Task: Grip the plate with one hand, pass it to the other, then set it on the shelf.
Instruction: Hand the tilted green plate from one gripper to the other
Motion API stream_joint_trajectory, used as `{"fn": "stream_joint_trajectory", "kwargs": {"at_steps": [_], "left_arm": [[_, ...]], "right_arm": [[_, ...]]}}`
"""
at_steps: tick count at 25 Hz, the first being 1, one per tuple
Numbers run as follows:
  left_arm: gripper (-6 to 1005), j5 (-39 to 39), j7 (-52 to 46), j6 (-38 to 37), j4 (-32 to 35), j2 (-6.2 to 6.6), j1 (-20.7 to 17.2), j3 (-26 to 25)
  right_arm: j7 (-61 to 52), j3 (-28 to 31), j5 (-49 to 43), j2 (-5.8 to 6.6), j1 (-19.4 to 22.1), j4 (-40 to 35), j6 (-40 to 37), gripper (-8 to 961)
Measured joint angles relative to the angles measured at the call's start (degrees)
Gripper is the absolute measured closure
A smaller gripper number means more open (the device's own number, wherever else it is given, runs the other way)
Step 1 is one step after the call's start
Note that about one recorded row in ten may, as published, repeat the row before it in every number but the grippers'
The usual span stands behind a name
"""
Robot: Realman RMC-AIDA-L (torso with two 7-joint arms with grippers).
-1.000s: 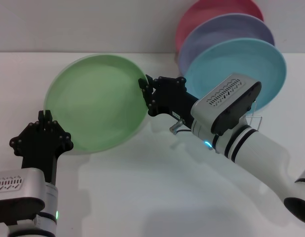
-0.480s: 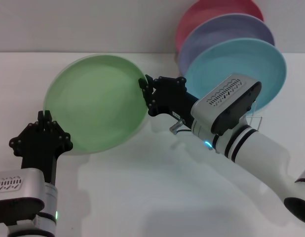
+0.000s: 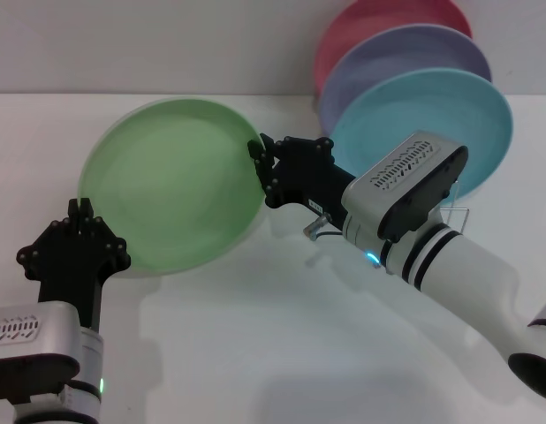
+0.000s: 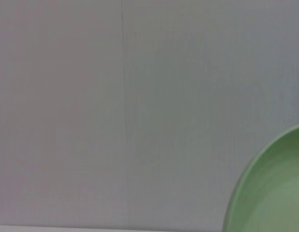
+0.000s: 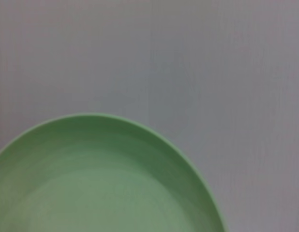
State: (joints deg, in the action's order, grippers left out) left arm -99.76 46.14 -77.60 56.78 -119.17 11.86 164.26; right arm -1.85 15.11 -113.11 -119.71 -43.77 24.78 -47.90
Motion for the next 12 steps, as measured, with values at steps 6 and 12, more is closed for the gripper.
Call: {"fn": "stream_joint_trajectory", "kwargs": {"at_steps": [6, 12], "left_arm": [[901, 0.0, 0.0, 0.0, 0.0, 0.00, 0.0, 0.0], [901, 0.0, 0.0, 0.2, 0.0, 0.00, 0.0, 0.0]], "right_arm": [[0.0, 0.0, 0.0, 0.00, -0.1, 0.0, 0.0, 868], [0.0, 0.0, 0.0, 0.00, -0.2, 0.0, 0.0, 868]]}}
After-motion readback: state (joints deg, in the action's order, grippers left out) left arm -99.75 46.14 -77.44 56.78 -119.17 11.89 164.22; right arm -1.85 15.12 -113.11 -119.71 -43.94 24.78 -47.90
